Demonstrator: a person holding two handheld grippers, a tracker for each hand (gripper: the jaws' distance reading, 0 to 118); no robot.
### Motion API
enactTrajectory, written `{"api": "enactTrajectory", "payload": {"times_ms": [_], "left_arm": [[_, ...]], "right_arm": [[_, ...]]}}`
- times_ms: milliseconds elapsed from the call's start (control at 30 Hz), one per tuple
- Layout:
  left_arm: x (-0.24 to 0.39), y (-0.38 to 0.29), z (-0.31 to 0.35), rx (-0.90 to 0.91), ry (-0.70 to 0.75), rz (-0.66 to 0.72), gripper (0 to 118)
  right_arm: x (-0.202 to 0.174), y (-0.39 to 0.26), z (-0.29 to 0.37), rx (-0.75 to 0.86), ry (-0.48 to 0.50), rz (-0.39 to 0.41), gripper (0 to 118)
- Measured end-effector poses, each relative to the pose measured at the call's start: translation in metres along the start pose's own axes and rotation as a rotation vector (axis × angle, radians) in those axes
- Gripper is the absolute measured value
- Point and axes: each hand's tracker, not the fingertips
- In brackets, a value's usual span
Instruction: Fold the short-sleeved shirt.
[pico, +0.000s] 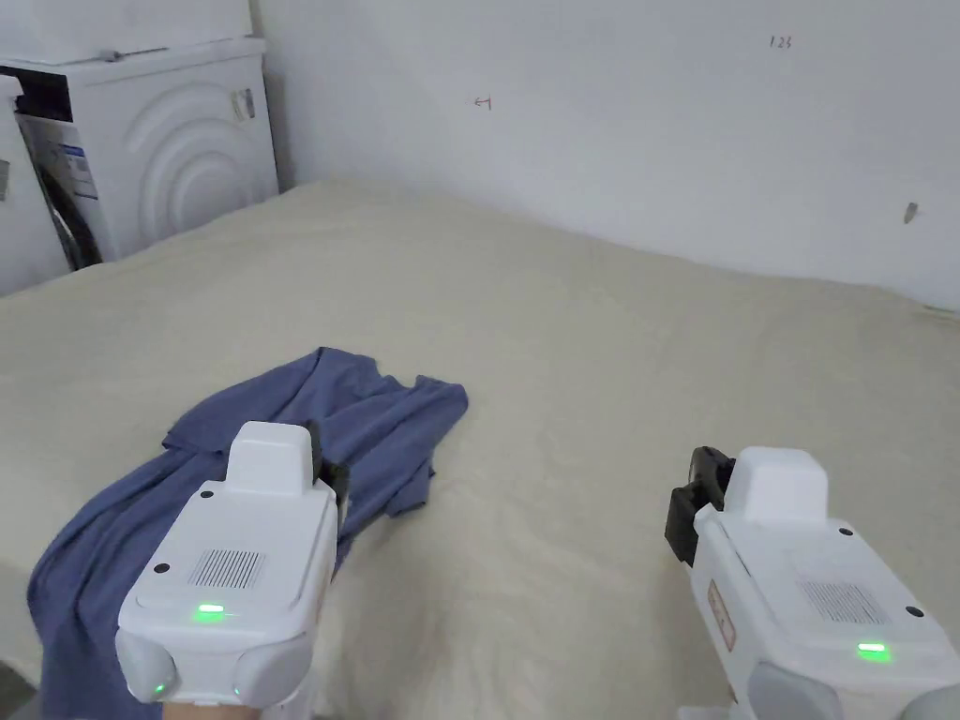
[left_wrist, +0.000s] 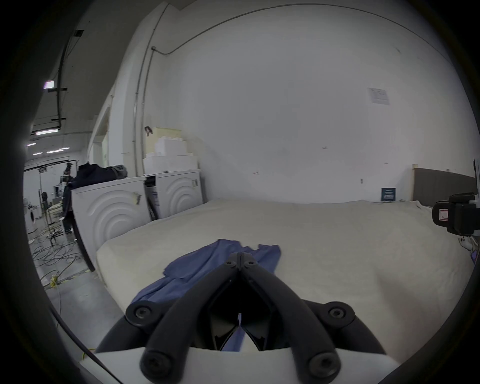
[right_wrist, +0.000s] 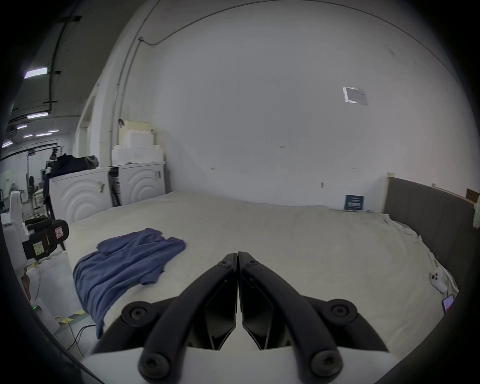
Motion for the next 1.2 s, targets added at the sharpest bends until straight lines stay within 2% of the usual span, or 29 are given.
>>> {"api": "enactTrajectory", "payload": {"times_ms": [200,533,633,667,700,733,767,833,900,933,1200], "left_arm": [[-0.030,-0.005,0.012,-0.005,0.079,0.021,0],[-0.052,-0.013,0.015,-0.020,0.121,0.041,1],[-0.052,-0.014,0.008,-0.037,0.110,0.054,23],[-0.053,-0.014,0.004,-0.054,0.093,0.071,36],[-0.054,-0.013,-0.002,-0.075,0.079,0.089,58],[-0.054,-0.012,-0.006,-0.089,0.068,0.097,73],[-0.054,-0.012,-0.012,-0.091,0.061,0.100,81],[-0.053,-0.011,-0.025,-0.109,0.041,0.093,84],[-0.051,-0.008,-0.041,-0.121,0.032,0.084,110],[-0.051,-0.005,-0.048,-0.132,0.025,0.082,118],[-0.051,0.024,-0.140,-0.261,-0.097,0.067,118]], "right_arm": [[-0.029,0.004,-0.009,-0.001,0.079,0.027,0],[-0.053,0.003,-0.014,-0.003,0.128,0.054,0],[-0.054,0.002,-0.015,-0.008,0.129,0.059,0],[-0.054,0.002,-0.016,-0.011,0.127,0.061,0],[-0.054,0.001,-0.017,-0.013,0.125,0.063,0],[-0.054,0.001,-0.018,-0.016,0.124,0.065,0],[-0.054,0.001,-0.019,-0.018,0.121,0.067,0],[-0.053,0.001,-0.021,-0.026,0.118,0.068,0],[-0.054,0.002,-0.023,-0.028,0.113,0.065,0],[-0.054,0.002,-0.024,-0.029,0.111,0.065,0],[-0.055,0.007,-0.048,-0.041,0.111,0.081,0]]}}
